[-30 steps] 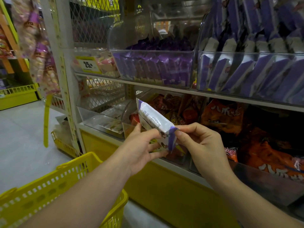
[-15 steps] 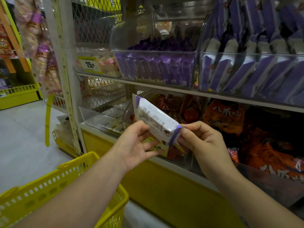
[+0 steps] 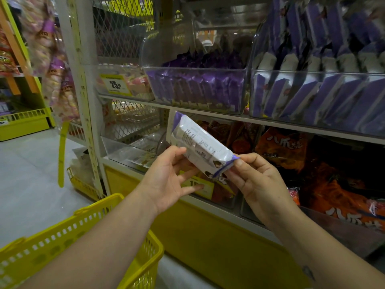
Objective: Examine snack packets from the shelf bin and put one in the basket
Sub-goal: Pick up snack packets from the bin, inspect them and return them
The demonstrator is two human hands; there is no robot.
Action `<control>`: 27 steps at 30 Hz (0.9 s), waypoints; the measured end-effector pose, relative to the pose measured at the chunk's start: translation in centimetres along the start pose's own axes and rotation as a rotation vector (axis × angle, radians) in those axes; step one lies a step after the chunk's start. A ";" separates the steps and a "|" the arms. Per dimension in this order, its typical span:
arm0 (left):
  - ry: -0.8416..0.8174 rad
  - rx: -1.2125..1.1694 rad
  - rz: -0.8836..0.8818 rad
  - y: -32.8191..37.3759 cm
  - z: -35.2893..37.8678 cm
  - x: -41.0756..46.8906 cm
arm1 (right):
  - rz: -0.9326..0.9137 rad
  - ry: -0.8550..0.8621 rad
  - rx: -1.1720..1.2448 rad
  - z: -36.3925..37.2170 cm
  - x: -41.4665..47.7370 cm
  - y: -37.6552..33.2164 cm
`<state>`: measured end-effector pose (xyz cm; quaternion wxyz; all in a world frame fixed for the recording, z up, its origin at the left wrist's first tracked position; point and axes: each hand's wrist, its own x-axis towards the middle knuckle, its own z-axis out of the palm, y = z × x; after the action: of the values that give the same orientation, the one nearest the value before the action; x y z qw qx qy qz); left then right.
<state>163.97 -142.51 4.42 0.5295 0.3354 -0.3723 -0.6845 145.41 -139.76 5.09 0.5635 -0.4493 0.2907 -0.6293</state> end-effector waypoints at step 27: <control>-0.023 0.759 0.891 13.5 14.0 -2.3 | -0.343 -0.119 -0.860 3.1 1.9 -17.2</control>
<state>158.97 -140.30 23.22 0.6048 0.3054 -0.7023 -0.2183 140.56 -137.84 21.90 0.2298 -0.7188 0.4141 -0.5090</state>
